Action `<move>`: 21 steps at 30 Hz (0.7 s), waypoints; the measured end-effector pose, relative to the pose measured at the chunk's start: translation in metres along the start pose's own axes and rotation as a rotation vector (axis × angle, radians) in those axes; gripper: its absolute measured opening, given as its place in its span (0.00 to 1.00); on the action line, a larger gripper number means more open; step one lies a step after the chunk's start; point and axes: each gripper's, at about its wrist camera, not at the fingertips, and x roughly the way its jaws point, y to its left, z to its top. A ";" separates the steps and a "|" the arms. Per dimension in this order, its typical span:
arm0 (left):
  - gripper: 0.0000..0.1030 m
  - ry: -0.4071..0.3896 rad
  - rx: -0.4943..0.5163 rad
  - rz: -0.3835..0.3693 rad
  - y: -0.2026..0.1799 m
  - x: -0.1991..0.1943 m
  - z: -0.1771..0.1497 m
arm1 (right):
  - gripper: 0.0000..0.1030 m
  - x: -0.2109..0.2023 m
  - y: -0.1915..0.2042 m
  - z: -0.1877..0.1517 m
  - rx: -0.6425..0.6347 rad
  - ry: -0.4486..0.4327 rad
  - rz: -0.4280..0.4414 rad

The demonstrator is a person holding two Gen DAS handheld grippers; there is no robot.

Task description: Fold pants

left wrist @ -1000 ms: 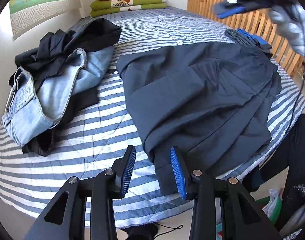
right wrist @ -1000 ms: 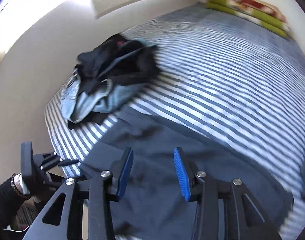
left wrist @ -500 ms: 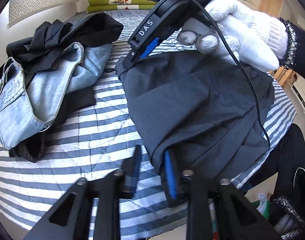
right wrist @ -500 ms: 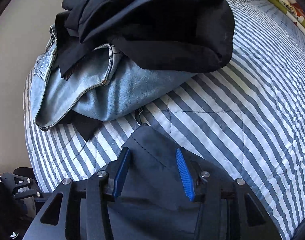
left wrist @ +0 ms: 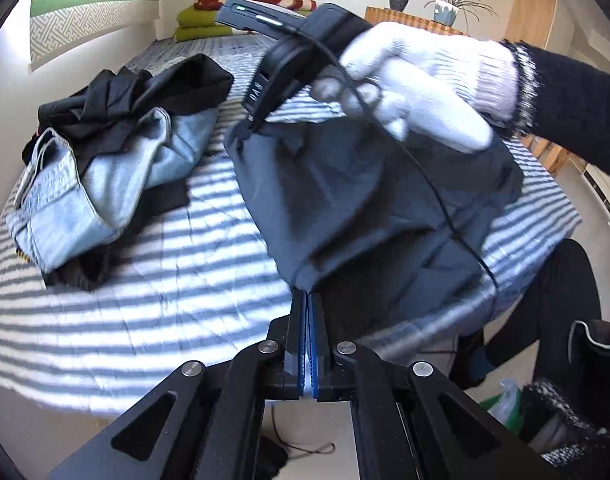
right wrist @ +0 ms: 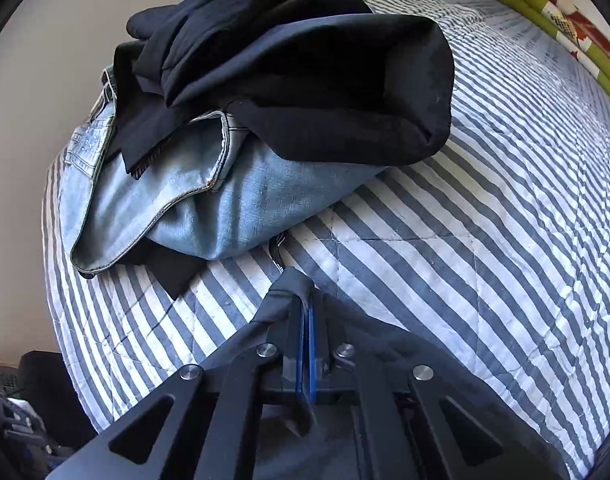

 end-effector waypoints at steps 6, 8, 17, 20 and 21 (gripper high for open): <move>0.00 0.042 0.063 0.089 -0.019 -0.003 -0.016 | 0.03 -0.003 -0.010 -0.009 0.033 0.007 0.043; 0.00 0.030 0.050 0.099 -0.014 0.001 -0.012 | 0.04 -0.008 -0.014 -0.012 0.042 0.003 0.039; 0.13 0.039 0.050 0.124 -0.002 0.030 -0.001 | 0.04 -0.017 -0.020 -0.023 0.052 0.029 0.036; 0.34 0.032 0.045 0.117 0.002 0.031 -0.002 | 0.04 -0.014 -0.014 -0.029 0.059 0.038 0.041; 0.34 0.030 0.041 0.114 0.003 0.031 -0.003 | 0.04 -0.012 -0.009 -0.028 0.059 0.039 0.042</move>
